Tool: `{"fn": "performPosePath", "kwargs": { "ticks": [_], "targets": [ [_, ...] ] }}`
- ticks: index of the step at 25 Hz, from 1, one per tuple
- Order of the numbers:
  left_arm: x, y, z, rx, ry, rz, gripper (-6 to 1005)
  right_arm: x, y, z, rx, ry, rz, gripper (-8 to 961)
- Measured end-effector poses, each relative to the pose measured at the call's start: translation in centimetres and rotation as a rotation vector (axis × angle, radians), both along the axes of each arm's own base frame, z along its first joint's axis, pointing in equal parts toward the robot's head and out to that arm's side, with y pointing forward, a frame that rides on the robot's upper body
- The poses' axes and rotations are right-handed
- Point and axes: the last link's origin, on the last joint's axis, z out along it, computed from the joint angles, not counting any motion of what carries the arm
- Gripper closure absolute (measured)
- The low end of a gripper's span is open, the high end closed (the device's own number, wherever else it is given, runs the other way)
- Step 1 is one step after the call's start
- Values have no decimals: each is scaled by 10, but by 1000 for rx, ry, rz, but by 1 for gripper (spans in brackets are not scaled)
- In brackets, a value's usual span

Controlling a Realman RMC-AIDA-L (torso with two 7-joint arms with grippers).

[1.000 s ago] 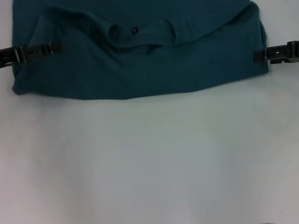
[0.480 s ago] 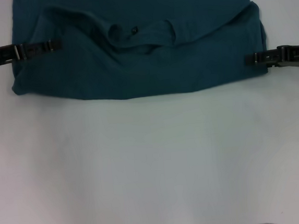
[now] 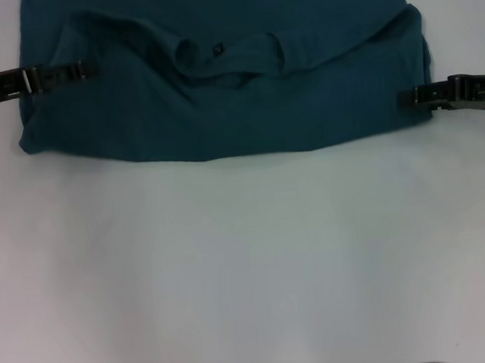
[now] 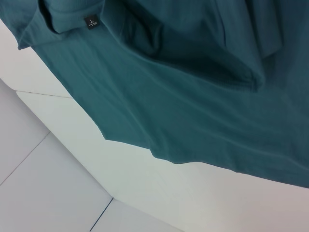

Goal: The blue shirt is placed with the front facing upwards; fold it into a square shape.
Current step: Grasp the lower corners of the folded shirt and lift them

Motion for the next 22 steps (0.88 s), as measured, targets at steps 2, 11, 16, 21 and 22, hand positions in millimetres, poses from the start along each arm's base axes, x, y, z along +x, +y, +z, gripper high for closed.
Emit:
{"fn": "performPosePath", "kwargs": {
  "ticks": [2,11,16,21,22],
  "targets": [
    [0,0,0,0,0,0,123,1,2,-1,6,-10,-3,325],
    [0,0,1,1,2,-2,123,2,3,0,17,-18,-2,526],
    [0,0,1,1,3,-2,123,3,3,-1,21,-18,-10,698],
    [-3,-2,1,-2,4,7,123,6,2,-2,27,-24,-20,850],
    [-4,-2,1,-3,6,10,123,7,2,-2,27,-24,-22,872]
  ]
}}
